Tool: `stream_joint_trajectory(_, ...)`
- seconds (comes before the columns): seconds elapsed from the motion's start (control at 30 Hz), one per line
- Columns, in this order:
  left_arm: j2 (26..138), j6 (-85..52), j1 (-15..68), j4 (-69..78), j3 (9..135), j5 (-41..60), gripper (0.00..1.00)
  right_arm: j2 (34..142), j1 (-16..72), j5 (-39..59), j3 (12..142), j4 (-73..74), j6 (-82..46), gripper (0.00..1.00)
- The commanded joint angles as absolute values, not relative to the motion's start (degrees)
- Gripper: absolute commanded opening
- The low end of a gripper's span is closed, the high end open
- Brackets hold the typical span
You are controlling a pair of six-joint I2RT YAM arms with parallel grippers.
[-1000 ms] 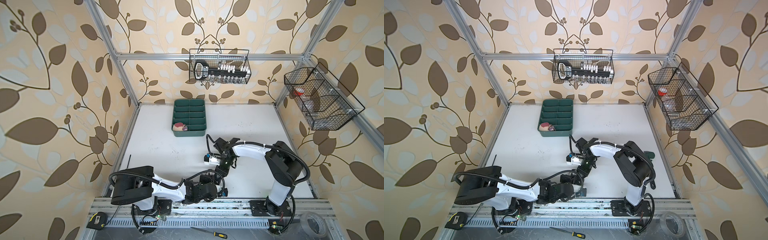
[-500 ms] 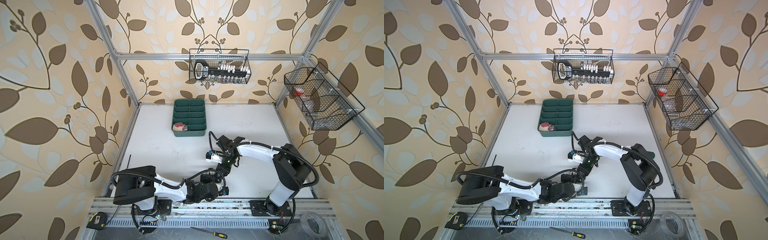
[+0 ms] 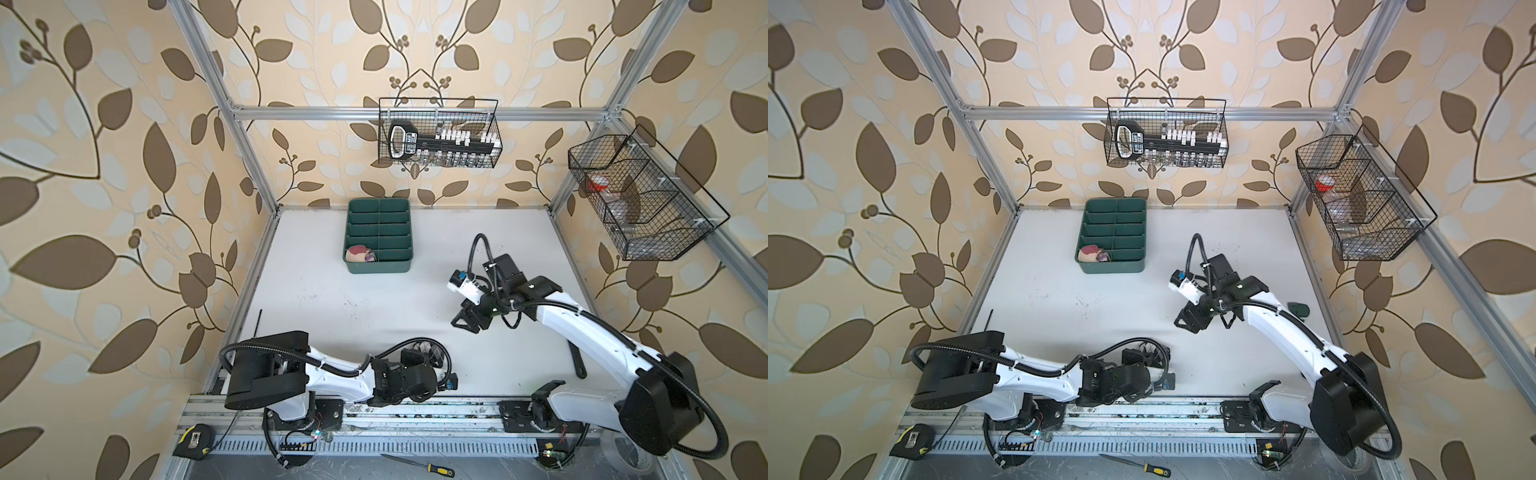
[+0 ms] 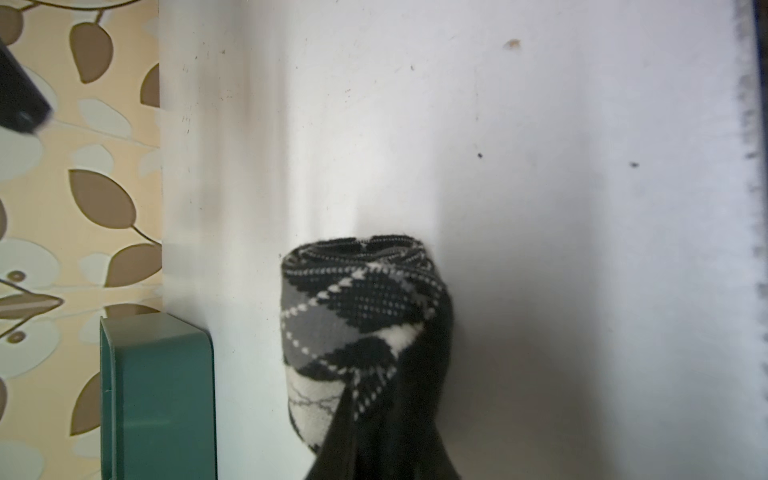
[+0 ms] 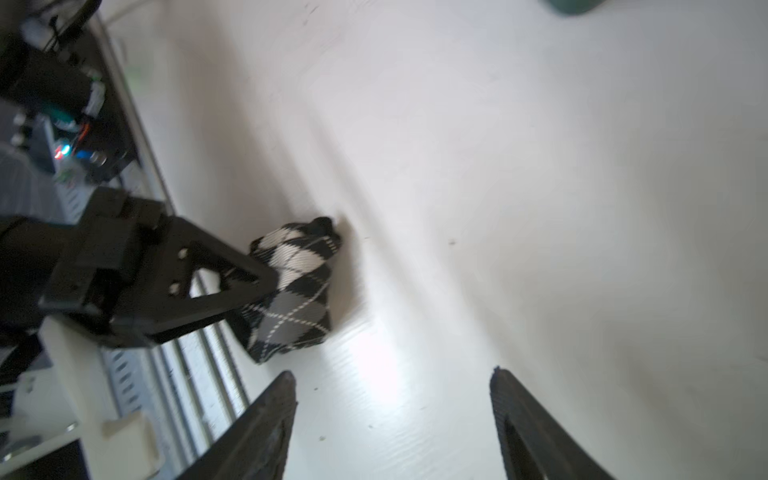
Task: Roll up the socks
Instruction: 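Lift the rolled argyle sock with the left gripper and carry it to the green tray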
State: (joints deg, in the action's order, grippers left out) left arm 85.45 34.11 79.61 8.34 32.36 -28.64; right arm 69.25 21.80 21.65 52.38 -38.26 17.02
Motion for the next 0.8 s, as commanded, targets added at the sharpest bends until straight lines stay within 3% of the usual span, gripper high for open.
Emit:
stream_joint_trajectory(0.0, 80.6, 27.0, 76.7, -1.1, 35.6, -23.1, 0.07, 64.7, 16.6, 13.4, 52.4, -31.4, 9.0, 0.74)
stream_joint_trajectory(0.17, 76.6, 23.2, 72.5, -8.2, 40.3, -20.7, 0.07, 59.5, 11.2, 8.9, 52.8, -28.4, 2.9, 0.74)
stream_joint_trajectory(0.4, 71.0, 23.1, 65.6, -15.9, 45.7, -15.3, 0.07, 56.1, 11.1, 7.5, 53.6, -26.3, 0.9, 0.74)
stream_joint_trajectory(0.53, 67.8, 31.2, 59.5, -22.2, 52.0, -11.2, 0.07, 55.5, 11.1, 7.0, 54.8, -25.7, 0.0, 0.73)
stream_joint_trajectory(0.77, 69.1, 44.8, 41.6, -23.3, 63.2, 0.4, 0.07, 55.2, 12.6, 8.0, 56.6, -25.4, -0.9, 0.73)
